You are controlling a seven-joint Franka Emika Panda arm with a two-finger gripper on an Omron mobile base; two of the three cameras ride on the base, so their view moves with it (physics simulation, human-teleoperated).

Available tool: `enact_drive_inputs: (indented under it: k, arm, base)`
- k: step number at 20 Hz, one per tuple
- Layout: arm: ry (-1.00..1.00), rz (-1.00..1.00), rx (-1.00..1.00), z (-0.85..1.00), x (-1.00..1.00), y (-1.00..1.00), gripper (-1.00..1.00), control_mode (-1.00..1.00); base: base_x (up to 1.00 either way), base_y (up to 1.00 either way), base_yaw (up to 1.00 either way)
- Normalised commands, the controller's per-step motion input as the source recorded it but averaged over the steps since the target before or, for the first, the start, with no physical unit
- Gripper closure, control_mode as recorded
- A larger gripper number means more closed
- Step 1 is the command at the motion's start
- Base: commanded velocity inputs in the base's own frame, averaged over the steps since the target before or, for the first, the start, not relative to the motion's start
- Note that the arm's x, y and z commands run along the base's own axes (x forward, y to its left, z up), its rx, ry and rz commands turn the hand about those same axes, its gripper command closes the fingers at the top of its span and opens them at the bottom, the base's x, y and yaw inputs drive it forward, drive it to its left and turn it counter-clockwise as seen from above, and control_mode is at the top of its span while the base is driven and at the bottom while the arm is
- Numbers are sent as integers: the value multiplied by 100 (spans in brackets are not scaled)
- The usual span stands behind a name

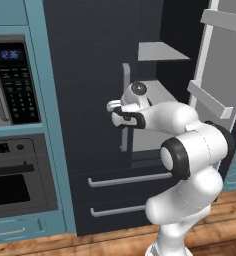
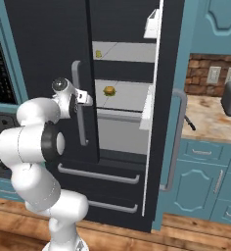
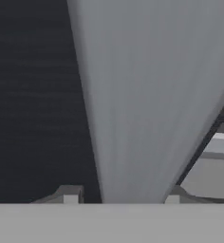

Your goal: Retrieve the butter from the fridge and place it on a plate on the dining table. Then retrieve the butter knife by the fridge and place it near the plate.

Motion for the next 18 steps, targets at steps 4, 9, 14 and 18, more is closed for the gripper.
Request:
enact_drive_inputs:
  k: [4, 9, 14, 18]
  arm:
    - [0, 4, 3, 1, -40, 25, 100, -100]
    - [2, 11, 0, 10, -96, 80, 100, -100]
    - [4, 11, -4, 26, -100, 100, 100, -100]
    - [2, 12, -5, 12, -100, 100, 100, -100]
  base:
    - [0, 0, 0]
    - [0, 0, 0]
    - [0, 0, 0]
    - [0, 0, 0]
